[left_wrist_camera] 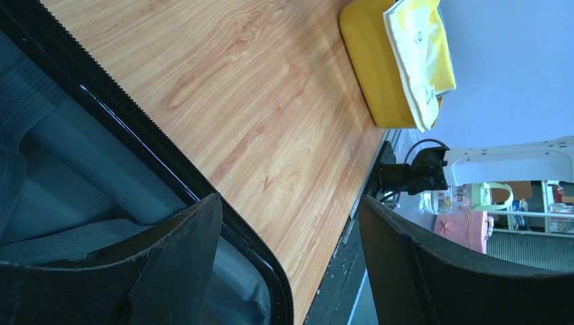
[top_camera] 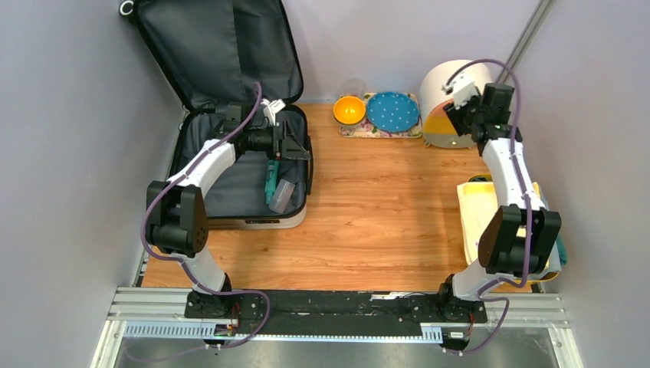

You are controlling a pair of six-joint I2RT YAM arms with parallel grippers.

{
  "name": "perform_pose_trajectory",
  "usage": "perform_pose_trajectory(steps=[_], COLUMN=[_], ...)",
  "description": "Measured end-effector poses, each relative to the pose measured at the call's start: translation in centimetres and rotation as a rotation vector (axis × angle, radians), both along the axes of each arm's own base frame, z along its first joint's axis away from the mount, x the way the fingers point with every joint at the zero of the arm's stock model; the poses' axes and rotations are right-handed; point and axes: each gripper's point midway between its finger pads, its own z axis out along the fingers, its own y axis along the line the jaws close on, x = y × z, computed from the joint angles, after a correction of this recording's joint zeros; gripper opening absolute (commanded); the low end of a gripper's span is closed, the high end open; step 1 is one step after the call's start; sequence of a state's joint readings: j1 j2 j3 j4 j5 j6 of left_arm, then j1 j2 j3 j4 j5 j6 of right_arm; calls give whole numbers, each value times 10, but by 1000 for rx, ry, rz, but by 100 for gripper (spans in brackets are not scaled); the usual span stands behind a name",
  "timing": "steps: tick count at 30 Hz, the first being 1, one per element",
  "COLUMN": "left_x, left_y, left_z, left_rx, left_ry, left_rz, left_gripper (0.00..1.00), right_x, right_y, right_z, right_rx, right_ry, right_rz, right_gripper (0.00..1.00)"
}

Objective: Open, take out, and arrange the luggage

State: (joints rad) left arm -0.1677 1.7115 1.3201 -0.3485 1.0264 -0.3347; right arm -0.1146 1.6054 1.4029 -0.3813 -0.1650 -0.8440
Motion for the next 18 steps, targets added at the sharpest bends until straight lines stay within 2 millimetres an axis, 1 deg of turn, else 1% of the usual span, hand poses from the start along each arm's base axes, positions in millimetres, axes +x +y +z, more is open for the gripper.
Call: perform_pose_trajectory(steps=[2,3,5,7,9,11,12,15,18], left_x=[0,1,2,2,3,3,4,5,6], left_y=[0,0,-1,-1,-1,0,1,3,4], left_z=[0,0,2,2,3,3,3,4,4], left_rx=[-2,-3,-7,-10,-12,-13,-13,-15,-16], left_ry=[1,-2,-10,-16,-20,-21,-21,-24,-24], left_rz=[1,2,1,0,-1,1,2,7,11], left_gripper=[81,81,81,81,81,81,81,81,81], right_x=[-3,-3,-2,-1,1,2,3,6,10], right_y=[-7,-12,-23,-33,-41,-46,-48,-45,-38], right_z=[22,28,28,19,1,-20,-27,-48,-58], right_rx=[155,215,362,492,609,701,733,826,894], right_ry=[-43,-56,-51,-26,16,67,83,131,151], right_rz=[-98,-139,-235,-322,-401,-469,-491,-541,-550], right_gripper=[53,53,52,52,51,50,50,51,51])
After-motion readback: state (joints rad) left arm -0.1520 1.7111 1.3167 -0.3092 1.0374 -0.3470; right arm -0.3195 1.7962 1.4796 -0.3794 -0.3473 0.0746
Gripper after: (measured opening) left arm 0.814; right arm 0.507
